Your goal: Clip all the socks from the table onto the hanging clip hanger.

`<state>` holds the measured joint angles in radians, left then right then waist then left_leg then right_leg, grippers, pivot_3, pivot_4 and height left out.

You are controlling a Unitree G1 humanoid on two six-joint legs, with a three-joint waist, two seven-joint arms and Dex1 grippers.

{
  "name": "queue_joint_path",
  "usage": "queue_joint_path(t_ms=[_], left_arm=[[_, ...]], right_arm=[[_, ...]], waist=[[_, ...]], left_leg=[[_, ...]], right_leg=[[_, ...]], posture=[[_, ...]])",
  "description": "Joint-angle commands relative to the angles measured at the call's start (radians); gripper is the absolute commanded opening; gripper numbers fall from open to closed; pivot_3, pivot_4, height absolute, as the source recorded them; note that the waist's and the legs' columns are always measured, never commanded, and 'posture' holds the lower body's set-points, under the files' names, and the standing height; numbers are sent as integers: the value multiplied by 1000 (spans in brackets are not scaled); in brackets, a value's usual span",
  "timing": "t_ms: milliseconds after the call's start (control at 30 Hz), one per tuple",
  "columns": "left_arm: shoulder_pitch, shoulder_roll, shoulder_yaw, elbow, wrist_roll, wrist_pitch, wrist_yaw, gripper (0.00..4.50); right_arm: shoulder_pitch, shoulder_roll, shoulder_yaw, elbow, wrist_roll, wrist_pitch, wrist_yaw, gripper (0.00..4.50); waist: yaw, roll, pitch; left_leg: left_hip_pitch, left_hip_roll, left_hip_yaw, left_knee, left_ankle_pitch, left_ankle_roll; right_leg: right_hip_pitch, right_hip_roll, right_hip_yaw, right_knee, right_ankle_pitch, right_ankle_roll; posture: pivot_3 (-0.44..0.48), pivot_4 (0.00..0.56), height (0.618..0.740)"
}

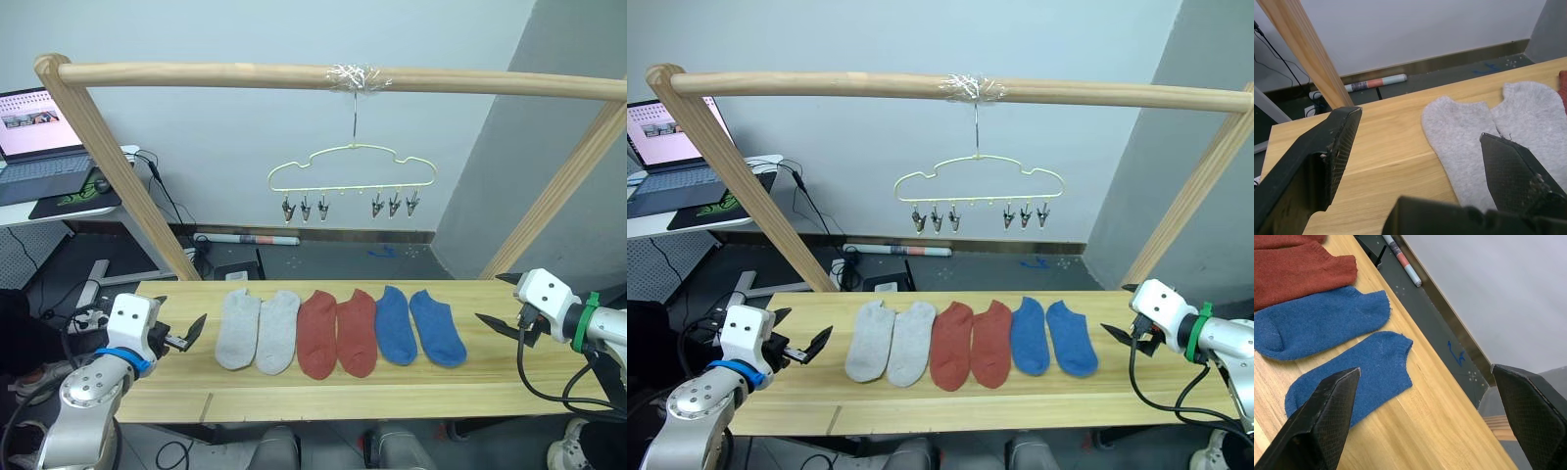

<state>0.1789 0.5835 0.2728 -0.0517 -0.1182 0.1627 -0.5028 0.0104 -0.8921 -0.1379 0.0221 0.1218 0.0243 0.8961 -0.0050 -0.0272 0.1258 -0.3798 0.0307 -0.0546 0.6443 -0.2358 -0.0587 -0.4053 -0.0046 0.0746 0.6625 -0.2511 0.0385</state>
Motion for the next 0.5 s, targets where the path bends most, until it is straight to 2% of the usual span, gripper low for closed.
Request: queue_joint_path(t_ms=[33, 133, 300, 400, 500], left_arm=[[-17, -28, -11, -60, -8, -16, 19, 4412], [-25, -85, -56, -98, 7, -12, 46, 4412], [-64, -229, -143, -181, 55, 3, 168, 4412], [-132, -347, -233, -211, 105, 0, 263, 4412], [-181, -404, -271, -209, 136, -4, 309, 4412]], right_arm=[[8, -1, -34, -59, 35, -12, 16, 4500], [27, 20, -26, -125, 69, 10, 23, 4500], [43, 69, 0, -267, 118, 88, 13, 4500], [0, 117, 52, -377, 148, 168, -14, 4500], [-34, 145, 82, -437, 160, 223, -30, 4500]], waist=[[-1, 0, 0], [-3, 0, 0], [-4, -1, 1], [-5, -1, 1], [-7, -1, 1]], left_leg=[[0, 0, 0, 0, 0, 0], [0, 0, 0, 1, 0, 0], [0, 0, 0, 1, 0, 0], [0, 0, 0, 1, 0, 0], [0, 0, -1, 1, 0, 0]], right_leg=[[0, 0, 0, 0, 0, 0], [0, 0, 0, 0, 0, 0], [1, 0, 1, 0, 0, 0], [1, 0, 1, 0, 0, 0], [1, 1, 1, 1, 0, 1]], posture=[[25, 86, 737], [17, 93, 737], [1, 109, 737], [-7, 117, 737], [-11, 121, 737]])
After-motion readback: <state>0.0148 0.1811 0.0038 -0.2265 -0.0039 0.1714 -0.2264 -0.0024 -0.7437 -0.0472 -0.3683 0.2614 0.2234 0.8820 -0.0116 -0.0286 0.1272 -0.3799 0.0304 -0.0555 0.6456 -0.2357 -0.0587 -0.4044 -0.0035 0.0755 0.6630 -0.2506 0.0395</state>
